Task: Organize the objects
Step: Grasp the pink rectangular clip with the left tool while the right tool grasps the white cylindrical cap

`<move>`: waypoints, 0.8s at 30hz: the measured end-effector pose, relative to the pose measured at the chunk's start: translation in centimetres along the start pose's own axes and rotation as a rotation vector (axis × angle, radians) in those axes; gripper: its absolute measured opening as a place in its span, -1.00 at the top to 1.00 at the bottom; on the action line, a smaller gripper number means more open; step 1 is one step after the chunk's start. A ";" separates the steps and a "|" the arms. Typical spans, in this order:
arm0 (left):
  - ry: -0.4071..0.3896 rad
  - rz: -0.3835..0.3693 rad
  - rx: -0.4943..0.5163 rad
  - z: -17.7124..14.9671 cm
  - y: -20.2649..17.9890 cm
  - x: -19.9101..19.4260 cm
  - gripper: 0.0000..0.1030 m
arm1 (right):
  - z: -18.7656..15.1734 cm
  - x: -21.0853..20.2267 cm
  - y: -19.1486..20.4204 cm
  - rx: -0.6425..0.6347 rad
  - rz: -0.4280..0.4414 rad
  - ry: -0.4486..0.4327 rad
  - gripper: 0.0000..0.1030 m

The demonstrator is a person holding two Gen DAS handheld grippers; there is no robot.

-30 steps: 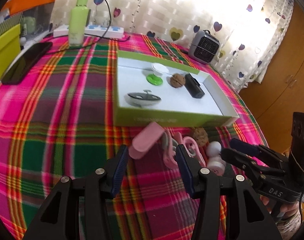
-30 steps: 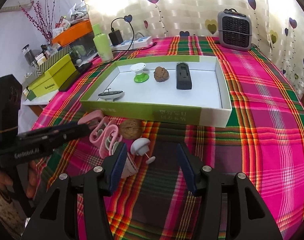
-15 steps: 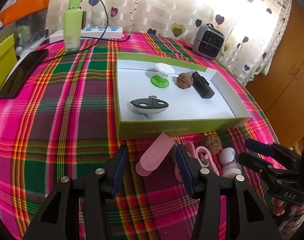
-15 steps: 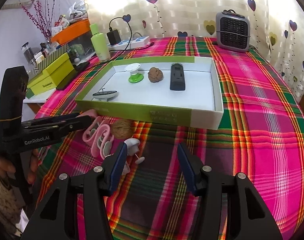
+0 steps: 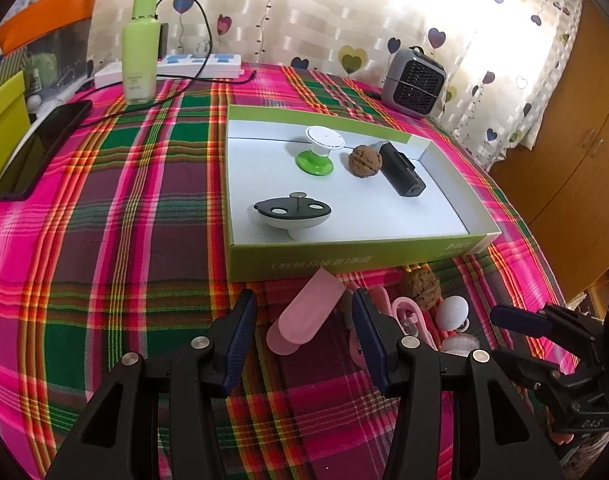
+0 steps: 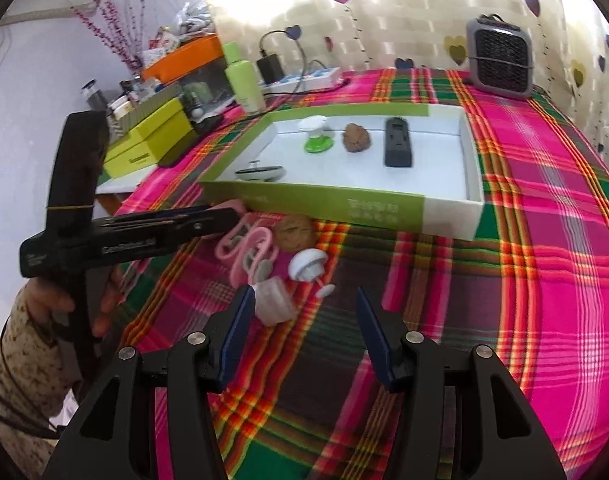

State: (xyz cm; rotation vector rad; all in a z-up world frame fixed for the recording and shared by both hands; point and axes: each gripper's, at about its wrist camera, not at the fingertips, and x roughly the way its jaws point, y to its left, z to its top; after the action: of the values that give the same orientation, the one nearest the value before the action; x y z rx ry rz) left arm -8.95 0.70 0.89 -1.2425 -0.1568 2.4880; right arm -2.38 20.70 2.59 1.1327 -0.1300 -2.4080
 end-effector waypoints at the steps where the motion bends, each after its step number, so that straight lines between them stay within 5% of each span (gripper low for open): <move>1: 0.000 0.000 0.002 0.0 -0.1 0.0 0.07 | 0.1 0.0 0.3 -0.015 0.010 -0.003 -0.03; 8: -0.003 -0.002 0.001 -0.4 -0.3 -0.2 0.24 | -0.4 0.9 2.3 -0.134 -0.039 0.010 -0.03; 18: -0.006 0.021 0.002 -0.8 -0.3 -0.5 0.63 | -0.5 1.5 2.6 -0.159 -0.049 0.025 0.61; 24: -0.009 0.027 -0.023 -1.3 -0.1 -0.9 0.68 | -0.7 1.2 2.6 -0.160 -0.050 0.019 0.61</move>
State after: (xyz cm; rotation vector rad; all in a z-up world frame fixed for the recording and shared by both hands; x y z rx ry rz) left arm -7.40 0.38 0.78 -1.2510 -0.1724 2.5216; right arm -1.52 17.95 2.00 1.0966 0.0969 -2.4020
